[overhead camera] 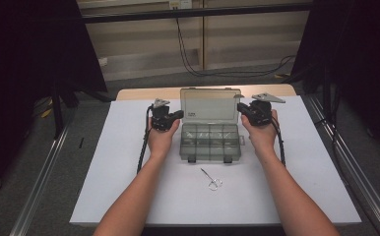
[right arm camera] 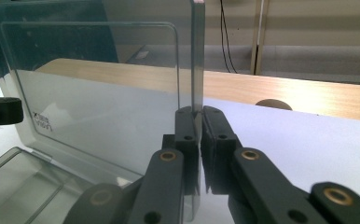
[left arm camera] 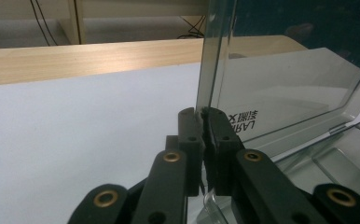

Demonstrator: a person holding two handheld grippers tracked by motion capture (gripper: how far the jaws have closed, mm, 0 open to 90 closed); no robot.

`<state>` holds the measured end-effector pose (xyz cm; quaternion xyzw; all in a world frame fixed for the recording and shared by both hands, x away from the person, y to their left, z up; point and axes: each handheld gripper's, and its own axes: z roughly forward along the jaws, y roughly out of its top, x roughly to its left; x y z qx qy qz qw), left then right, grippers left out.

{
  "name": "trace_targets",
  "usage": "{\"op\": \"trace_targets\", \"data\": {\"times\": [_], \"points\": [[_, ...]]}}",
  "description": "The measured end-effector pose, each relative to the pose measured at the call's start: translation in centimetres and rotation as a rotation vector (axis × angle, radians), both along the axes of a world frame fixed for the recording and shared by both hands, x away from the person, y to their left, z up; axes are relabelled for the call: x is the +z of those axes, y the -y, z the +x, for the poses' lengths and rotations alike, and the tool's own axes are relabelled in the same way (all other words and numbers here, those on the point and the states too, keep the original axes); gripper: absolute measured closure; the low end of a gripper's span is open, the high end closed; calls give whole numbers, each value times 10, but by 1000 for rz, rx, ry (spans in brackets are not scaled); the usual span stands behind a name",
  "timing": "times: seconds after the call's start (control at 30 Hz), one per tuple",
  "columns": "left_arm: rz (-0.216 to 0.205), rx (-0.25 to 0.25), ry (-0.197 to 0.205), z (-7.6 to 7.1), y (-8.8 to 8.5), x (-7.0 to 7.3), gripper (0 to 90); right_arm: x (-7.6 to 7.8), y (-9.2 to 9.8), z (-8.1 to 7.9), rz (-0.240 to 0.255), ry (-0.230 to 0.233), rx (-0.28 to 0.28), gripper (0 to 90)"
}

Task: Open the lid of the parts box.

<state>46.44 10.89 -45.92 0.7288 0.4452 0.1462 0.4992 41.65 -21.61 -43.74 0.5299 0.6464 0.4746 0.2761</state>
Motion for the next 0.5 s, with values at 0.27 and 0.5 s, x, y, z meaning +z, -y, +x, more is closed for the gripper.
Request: {"op": "trace_targets", "data": {"times": [0.27, 0.5], "points": [[-15, -1, -25, 6, 0, -1, 868, -14, -6, 6, 13, -34, -52, 847], [-18, -5, -50, 12, -1, -3, 869, -19, -2, 12, 71, -58, -56, 852]]}}
